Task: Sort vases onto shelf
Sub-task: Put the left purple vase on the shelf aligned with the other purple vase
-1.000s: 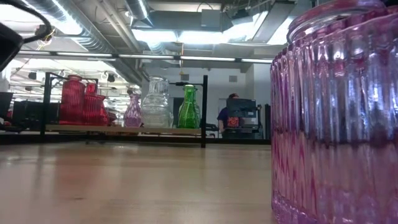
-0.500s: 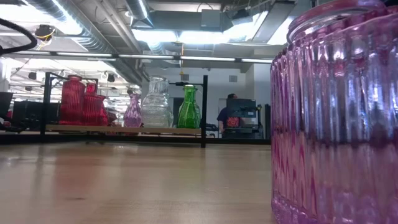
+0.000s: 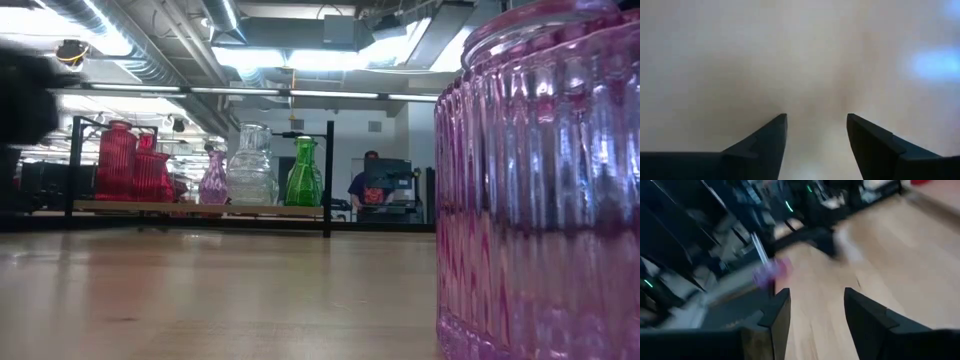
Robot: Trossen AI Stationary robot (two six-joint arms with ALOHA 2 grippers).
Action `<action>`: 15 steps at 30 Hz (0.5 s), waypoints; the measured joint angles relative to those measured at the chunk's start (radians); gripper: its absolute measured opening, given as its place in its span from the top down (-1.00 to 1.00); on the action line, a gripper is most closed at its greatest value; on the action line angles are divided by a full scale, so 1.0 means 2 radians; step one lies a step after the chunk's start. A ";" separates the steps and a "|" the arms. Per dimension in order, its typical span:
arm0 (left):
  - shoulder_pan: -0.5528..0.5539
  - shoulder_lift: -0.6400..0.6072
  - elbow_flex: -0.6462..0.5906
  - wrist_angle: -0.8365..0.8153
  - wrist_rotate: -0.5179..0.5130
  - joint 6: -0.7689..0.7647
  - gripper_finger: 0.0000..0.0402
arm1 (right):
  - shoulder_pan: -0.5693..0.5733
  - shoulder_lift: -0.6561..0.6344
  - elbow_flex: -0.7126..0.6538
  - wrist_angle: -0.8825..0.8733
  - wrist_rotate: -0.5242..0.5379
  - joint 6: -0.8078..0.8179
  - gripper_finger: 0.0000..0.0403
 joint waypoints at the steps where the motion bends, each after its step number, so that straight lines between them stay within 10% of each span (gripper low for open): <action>1: 0.021 0.000 -0.005 -0.036 -0.024 0.000 0.01 | -0.013 0.001 0.000 0.016 -0.014 -0.006 0.17; 9: 0.200 -0.014 -0.144 0.006 -0.221 0.039 0.16 | -0.068 -0.002 0.000 0.042 -0.094 0.012 0.17; 15: 0.245 -0.035 -0.172 0.108 -0.238 0.179 0.43 | -0.085 -0.002 0.000 0.032 -0.106 0.062 0.17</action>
